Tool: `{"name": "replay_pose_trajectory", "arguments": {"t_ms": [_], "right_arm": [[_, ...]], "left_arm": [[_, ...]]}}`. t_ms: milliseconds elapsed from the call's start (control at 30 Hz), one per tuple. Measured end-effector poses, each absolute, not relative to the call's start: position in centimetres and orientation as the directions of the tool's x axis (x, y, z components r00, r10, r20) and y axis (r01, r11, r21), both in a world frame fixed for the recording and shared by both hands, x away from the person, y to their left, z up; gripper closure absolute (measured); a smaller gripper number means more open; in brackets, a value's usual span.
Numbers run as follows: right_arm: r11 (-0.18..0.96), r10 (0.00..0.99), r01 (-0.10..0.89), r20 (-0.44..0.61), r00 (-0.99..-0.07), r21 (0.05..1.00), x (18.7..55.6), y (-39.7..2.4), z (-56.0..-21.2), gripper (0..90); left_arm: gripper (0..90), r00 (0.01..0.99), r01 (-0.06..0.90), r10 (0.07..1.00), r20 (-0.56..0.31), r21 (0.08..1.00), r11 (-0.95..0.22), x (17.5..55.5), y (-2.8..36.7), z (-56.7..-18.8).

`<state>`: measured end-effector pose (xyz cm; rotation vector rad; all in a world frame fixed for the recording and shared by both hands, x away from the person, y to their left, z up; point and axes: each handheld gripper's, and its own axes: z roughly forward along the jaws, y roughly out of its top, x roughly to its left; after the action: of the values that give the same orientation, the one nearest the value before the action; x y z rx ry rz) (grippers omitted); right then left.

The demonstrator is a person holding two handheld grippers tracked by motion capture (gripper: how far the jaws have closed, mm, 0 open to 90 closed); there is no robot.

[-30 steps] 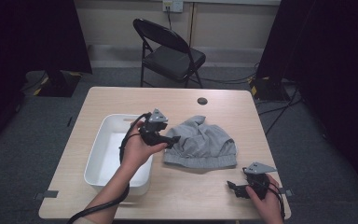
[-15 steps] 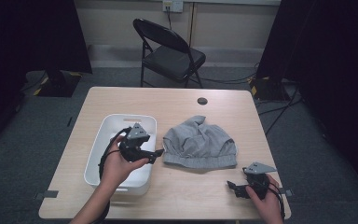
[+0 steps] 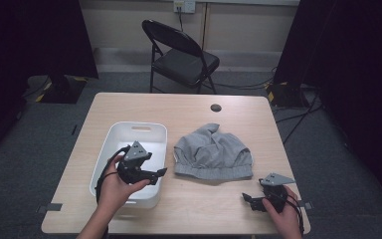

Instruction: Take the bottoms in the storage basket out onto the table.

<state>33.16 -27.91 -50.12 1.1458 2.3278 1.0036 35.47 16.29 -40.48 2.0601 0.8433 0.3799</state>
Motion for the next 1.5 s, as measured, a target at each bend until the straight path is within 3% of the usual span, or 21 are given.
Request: {"name": "replay_pose_trajectory", "arguments": {"t_ms": [1500], "right_arm": [[0.421, 0.793, 0.541, -0.006, -0.609, 0.728, 33.2, -27.9, -50.1, 11.9]], "left_arm": [[25.1, 0.759, 0.435, 0.649, -0.057, 0.786, -0.439, 33.0, 16.6, -42.3]]}}
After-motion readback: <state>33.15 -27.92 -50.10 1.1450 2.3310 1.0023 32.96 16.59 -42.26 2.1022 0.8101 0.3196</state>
